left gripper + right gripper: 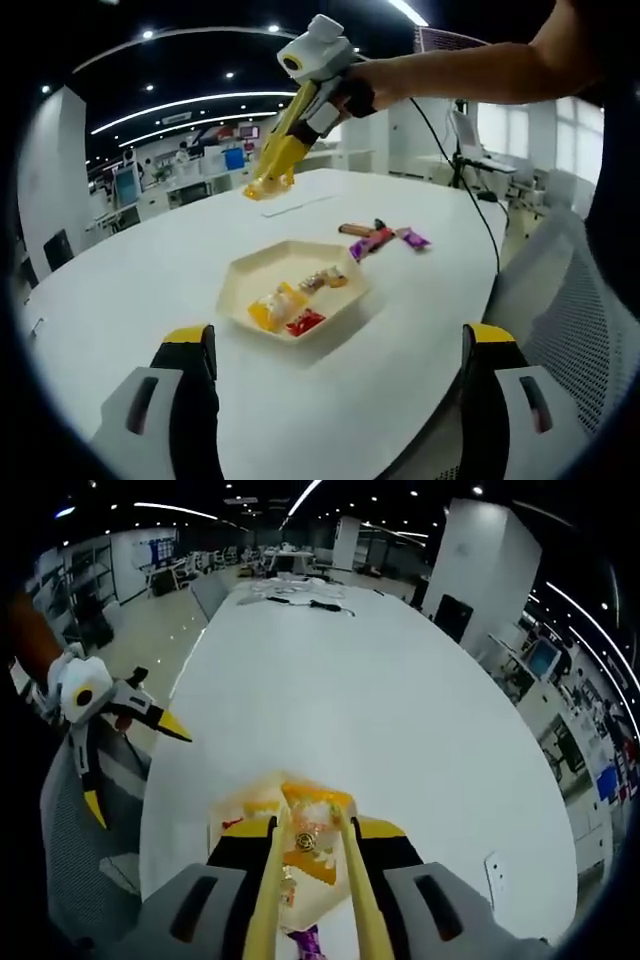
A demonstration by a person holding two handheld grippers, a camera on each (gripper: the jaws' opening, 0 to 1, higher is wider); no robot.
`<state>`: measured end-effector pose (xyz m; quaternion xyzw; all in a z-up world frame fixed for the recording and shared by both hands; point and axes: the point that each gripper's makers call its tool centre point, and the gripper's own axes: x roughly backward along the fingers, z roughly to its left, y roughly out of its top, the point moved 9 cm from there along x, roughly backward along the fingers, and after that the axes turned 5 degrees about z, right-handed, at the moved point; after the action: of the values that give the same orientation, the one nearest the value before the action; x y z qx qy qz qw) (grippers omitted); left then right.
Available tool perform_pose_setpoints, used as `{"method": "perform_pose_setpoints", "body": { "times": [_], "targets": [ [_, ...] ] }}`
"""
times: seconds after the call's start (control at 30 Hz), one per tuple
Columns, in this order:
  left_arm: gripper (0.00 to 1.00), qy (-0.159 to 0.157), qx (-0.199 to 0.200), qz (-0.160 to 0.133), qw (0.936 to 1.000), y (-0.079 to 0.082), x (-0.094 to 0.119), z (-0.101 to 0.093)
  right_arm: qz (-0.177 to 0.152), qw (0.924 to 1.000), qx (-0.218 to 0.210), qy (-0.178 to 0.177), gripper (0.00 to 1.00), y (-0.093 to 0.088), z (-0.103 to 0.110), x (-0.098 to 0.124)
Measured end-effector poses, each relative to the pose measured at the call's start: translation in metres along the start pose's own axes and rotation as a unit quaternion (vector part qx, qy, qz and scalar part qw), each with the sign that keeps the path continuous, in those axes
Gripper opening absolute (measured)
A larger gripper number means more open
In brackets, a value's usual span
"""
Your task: Place the target food into the container with the food tongs after gripping and lifting it, then release it inside without dropping or visibly crushing the food.
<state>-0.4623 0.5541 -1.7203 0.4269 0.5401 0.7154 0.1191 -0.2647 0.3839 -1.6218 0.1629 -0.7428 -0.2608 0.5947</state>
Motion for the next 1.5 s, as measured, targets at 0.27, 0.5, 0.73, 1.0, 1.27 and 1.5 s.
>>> {"method": "perform_pose_setpoints", "body": {
  "times": [0.27, 0.5, 0.73, 1.0, 1.27, 1.5],
  "targets": [
    [0.99, 0.005, -0.003, 0.001, 1.0, 0.0, 0.0, 0.001, 0.002, 0.9999, 0.014, -0.003, 0.3, 0.0, 0.002, -0.003],
    [0.99, 0.012, 0.002, -0.002, 0.9999, 0.0, 0.0, 0.003, -0.002, 1.0, 0.0, 0.006, 0.29, -0.003, 0.005, -0.002],
    [0.99, 0.015, 0.004, 0.001, 0.9999, -0.001, 0.001, 0.004, -0.021, 0.9997, 0.005, 0.01, 0.29, -0.009, 0.013, 0.006],
    [0.99, 0.014, 0.014, -0.001, 0.9998, -0.001, 0.001, 0.005, -0.029, 0.9995, 0.001, -0.009, 0.29, -0.047, 0.021, 0.019],
    [0.99, -0.001, 0.005, 0.005, 1.0, -0.002, -0.001, 0.0, -0.031, 0.9988, -0.035, -0.018, 0.29, -0.1, 0.019, 0.033],
    [0.99, -0.002, -0.006, 0.013, 0.9999, -0.003, -0.002, 0.0, -0.012, 0.9985, -0.049, -0.022, 0.29, -0.15, 0.021, 0.044]
  ]
}}
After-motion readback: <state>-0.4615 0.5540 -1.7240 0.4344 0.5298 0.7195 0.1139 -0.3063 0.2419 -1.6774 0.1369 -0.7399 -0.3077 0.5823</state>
